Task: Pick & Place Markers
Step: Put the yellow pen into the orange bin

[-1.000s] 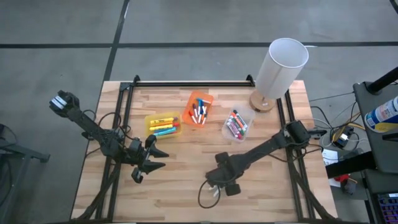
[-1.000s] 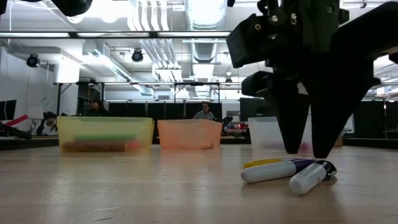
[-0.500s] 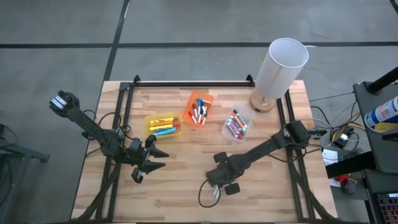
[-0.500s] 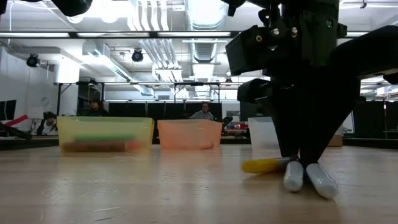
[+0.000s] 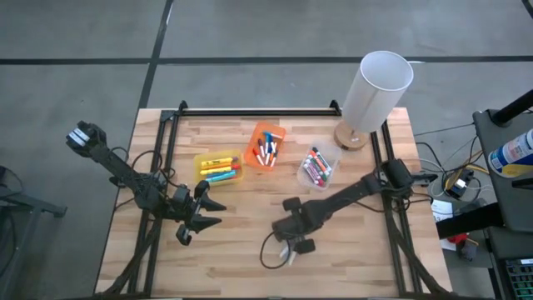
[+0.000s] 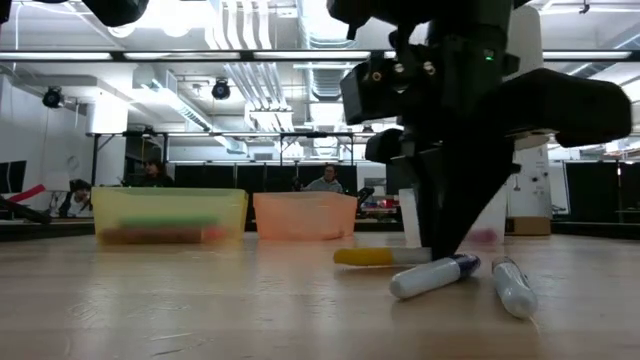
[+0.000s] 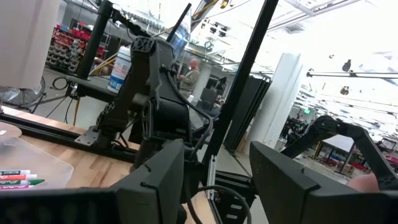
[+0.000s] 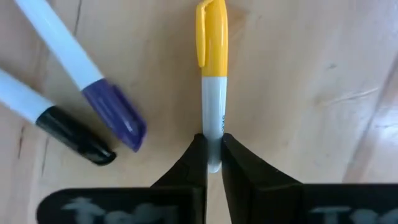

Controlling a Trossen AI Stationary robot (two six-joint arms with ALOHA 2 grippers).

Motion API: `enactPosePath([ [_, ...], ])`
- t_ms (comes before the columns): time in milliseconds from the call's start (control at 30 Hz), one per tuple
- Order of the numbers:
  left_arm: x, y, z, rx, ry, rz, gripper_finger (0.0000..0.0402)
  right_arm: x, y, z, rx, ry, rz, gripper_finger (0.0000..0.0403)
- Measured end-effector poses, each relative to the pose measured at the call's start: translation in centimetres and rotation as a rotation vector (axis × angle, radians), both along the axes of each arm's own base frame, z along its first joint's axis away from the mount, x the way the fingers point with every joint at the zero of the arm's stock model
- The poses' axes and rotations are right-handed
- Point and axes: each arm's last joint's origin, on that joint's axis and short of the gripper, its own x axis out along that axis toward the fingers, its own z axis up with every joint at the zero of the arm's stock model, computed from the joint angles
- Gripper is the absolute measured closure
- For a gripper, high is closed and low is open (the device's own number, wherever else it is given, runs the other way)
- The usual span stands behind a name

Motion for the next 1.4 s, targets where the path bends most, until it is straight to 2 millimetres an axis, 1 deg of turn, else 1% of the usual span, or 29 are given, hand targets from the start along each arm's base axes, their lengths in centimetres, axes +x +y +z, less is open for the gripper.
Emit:
enactPosePath([
  [200, 0.0, 0.0, 0.0, 0.0, 0.0, 0.0, 0.0223, 1.2, -1.6, 1.2, -0.021, -0.024, -0.03, 0.0379],
  [333, 0.0, 0.0, 0.0, -0.001, 0.0, 0.0, 0.0223, 2.5, -3.1, 2.7, -0.091, -0.08, -0.038, 0.0379],
  [433, 0.0, 0.0, 0.0, -0.001, 0.0, 0.0, 0.0223, 3.3, -4.7, 4.0, -0.159, -0.102, -0.086, 0.0379],
  [533, 0.0, 0.0, 0.0, -0.001, 0.0, 0.0, 0.0223, 3.8, -6.8, 5.0, -0.214, -0.096, -0.143, 0.0379],
  [667, 0.0, 0.0, 0.0, -0.002, 0.0, 0.0, 0.0223, 4.3, -9.8, 5.8, -0.248, -0.098, -0.206, 0.0379],
  [933, 0.0, 0.0, 0.0, -0.002, 0.0, 0.0, 0.0223, 5.2, -17.2, 7.8, -0.244, -0.151, -0.414, 0.0379],
  [1033, 0.0, 0.0, 0.0, -0.003, 0.0, -0.001, 0.0223, 5.7, -19.7, 8.5, -0.187, -0.205, -0.502, 0.038],
  [1133, 0.0, 0.0, 0.0, -0.008, 0.001, -0.002, 0.0223, 5.7, -22.3, 8.5, -0.124, -0.234, -0.567, 0.038],
  [1233, 0.0, 0.0, 0.0, -0.008, 0.001, -0.002, 0.0223, 5.5, -24.8, 8.2, -0.107, -0.258, -0.642, 0.038],
  [1333, 0.0, 0.0, 0.0, -0.008, 0.001, -0.002, 0.0223, 5.3, -26.9, 7.6, -0.049, -0.262, -0.695, 0.0379],
  [1400, 0.0, 0.0, 0.0, -0.008, 0.001, -0.002, 0.0223, 5.2, -27.9, 7.0, -0.021, -0.25, -0.733, 0.0373],
])
